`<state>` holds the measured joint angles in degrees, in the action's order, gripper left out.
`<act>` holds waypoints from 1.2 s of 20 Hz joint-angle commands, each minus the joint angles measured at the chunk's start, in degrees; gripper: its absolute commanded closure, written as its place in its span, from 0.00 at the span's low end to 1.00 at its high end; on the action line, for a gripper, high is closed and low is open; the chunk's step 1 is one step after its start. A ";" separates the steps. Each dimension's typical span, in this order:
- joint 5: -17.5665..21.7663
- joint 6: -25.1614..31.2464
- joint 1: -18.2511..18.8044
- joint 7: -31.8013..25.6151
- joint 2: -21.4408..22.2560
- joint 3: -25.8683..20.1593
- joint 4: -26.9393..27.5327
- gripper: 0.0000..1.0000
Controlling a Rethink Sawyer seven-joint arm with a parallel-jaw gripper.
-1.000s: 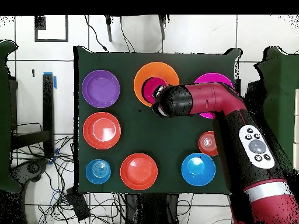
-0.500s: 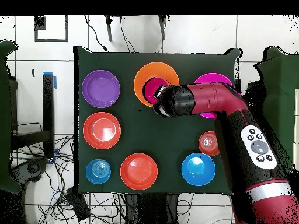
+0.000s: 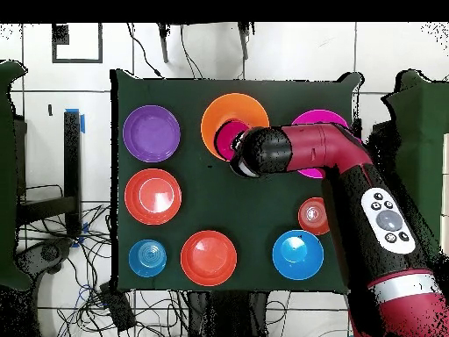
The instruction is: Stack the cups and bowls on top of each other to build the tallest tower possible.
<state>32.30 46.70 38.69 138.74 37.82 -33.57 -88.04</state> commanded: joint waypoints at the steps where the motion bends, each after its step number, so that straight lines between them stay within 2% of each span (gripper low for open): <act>1: 1.52 5.69 -0.88 -16.67 -0.94 -2.56 3.77 1.00; 10: 2.30 6.33 -0.76 -18.86 -3.38 -3.12 7.10 1.00; 24: 3.50 7.89 -3.22 -17.39 -3.32 -1.59 8.85 1.00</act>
<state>32.44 47.38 38.17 138.60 36.11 -34.46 -82.24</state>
